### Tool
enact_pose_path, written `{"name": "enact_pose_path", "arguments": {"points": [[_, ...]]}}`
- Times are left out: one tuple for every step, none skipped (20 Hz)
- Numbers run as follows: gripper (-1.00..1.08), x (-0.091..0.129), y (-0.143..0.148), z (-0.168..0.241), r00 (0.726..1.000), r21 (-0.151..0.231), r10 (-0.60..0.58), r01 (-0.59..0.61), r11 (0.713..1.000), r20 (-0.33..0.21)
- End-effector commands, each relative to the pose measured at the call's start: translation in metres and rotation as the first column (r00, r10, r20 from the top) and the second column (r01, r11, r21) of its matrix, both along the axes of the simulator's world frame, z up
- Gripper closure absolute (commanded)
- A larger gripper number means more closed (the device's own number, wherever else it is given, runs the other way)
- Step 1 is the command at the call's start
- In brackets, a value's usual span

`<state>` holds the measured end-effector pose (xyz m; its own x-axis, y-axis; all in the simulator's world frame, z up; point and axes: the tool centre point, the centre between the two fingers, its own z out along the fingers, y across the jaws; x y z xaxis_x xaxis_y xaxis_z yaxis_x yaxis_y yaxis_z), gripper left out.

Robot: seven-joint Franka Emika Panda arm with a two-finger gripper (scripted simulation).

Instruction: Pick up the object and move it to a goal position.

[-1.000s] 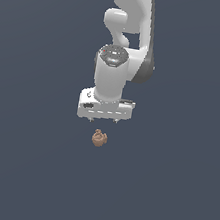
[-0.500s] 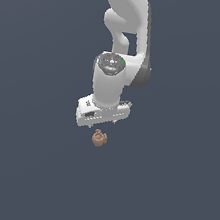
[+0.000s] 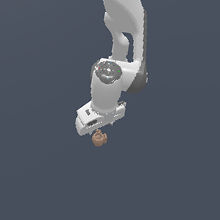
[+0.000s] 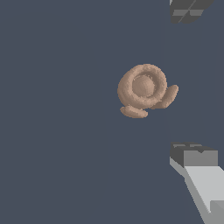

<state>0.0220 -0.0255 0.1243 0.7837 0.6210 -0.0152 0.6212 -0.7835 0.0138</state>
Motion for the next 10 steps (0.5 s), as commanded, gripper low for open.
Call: {"name": "enact_pose_path", "arguments": {"points": [[-0.92,0.002,-0.001,-0.005,0.998,0.003,0.068,-0.068,0.998,-0.001],[-0.92,0.002,-0.001,-0.007,0.995,0.004,0.095,-0.095,0.995,-0.001],[-0.92,0.003,-0.001,-0.009,0.993,0.005,0.122,-0.122,0.993,-0.001],[-0.92,0.004,-0.001,-0.011,0.989,0.006,0.148,-0.148,0.989,-0.002],[-0.92,0.004,-0.002,-0.013,0.985,0.008,0.174,-0.174,0.985,-0.002],[-0.92,0.005,-0.002,-0.014,0.98,0.009,0.198,-0.198,0.98,-0.001],[-0.92,0.005,-0.002,-0.016,0.975,0.01,0.221,-0.221,0.975,-0.001],[-0.92,0.006,-0.002,-0.018,0.97,0.011,0.243,-0.243,0.97,-0.001],[-0.92,0.006,-0.003,-0.019,0.965,0.012,0.263,-0.263,0.965,-0.001],[-0.92,0.007,-0.003,-0.021,0.959,0.013,0.282,-0.282,0.959,0.0]]}}
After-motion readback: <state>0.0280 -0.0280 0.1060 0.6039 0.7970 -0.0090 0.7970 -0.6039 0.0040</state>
